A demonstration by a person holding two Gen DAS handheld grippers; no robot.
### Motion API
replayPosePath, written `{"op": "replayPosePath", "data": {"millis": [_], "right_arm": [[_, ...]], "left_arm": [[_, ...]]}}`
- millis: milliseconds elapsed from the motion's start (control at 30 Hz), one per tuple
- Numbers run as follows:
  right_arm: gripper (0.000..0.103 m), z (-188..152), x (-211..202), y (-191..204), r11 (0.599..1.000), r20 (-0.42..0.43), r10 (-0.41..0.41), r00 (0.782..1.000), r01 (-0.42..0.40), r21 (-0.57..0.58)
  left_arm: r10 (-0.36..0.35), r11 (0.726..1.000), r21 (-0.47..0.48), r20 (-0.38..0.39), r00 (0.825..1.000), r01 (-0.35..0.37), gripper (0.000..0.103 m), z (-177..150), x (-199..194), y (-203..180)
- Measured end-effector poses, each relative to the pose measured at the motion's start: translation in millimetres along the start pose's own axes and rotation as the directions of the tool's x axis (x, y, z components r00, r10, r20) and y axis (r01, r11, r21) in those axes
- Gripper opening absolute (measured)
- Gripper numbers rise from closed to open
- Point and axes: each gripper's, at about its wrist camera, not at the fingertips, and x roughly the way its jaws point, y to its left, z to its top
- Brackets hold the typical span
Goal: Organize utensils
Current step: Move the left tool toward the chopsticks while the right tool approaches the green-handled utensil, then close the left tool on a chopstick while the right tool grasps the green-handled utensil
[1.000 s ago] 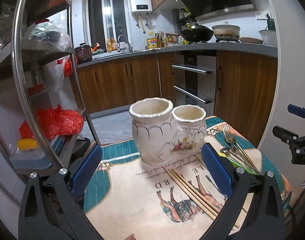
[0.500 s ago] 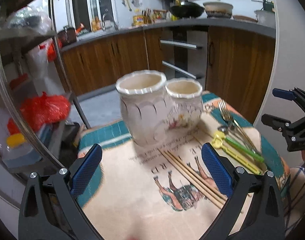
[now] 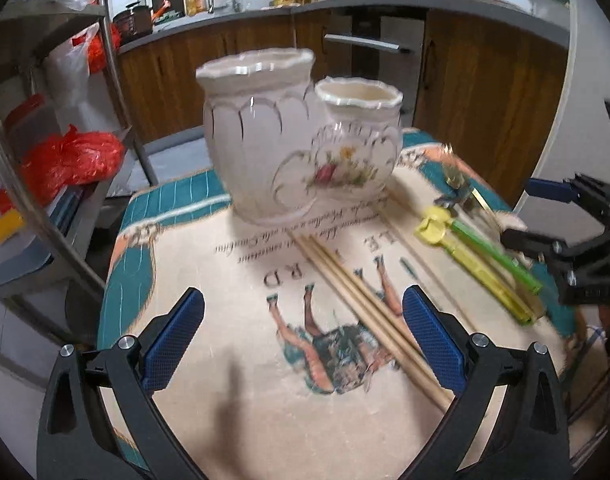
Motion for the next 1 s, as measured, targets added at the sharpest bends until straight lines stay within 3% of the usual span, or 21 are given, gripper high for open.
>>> {"op": "replayPosePath", "data": {"millis": [67, 200, 400, 700, 800, 933, 1000], "right_arm": [[0.064, 1.8, 4.3, 3.1, 1.000, -0.018, 0.013, 1.000, -0.013, -0.011], [0.047, 3.0, 9.2, 10.7, 0.998, -0.044, 0.048, 0.998, -0.049, -0.029], [0.032, -0.1, 14.9, 17.1, 0.996, -0.065, 0.085, 0.994, -0.087, -0.032], [0.019, -3.0, 14.5, 16.7, 0.991, -0.083, 0.129, 0.988, -0.131, -0.023], [0.019, -1.6, 18.2, 16.6, 0.990, -0.101, 0.136, 0.986, -0.138, -0.015], [0.015, 1.5, 24.9, 13.1, 0.990, -0.124, 0.144, 0.982, -0.144, 0.009], [0.015, 3.3, 27.5, 10.8, 0.990, -0.135, 0.144, 0.980, -0.143, 0.020]], "left_arm": [[-0.008, 1.000, -0.007, -0.035, 0.999, 0.008, 0.081, -4.7, 6.0, -2.4], [0.002, 1.000, -0.029, -0.090, 0.996, -0.005, 0.074, -13.6, 13.4, -7.1], [0.014, 0.999, -0.038, -0.114, 0.993, -0.018, 0.066, -18.3, 15.6, -16.3], [0.042, 0.999, -0.025, -0.128, 0.991, -0.046, 0.053, -13.9, 15.7, -25.4], [0.045, 0.999, -0.007, -0.131, 0.990, -0.046, 0.043, -8.0, 19.0, -27.0], [0.046, 0.999, 0.019, -0.164, 0.985, -0.043, 0.016, -1.3, 29.9, -22.5], [0.025, 0.999, 0.032, -0.170, 0.985, -0.020, 0.016, -0.9, 30.7, -17.0]]}}
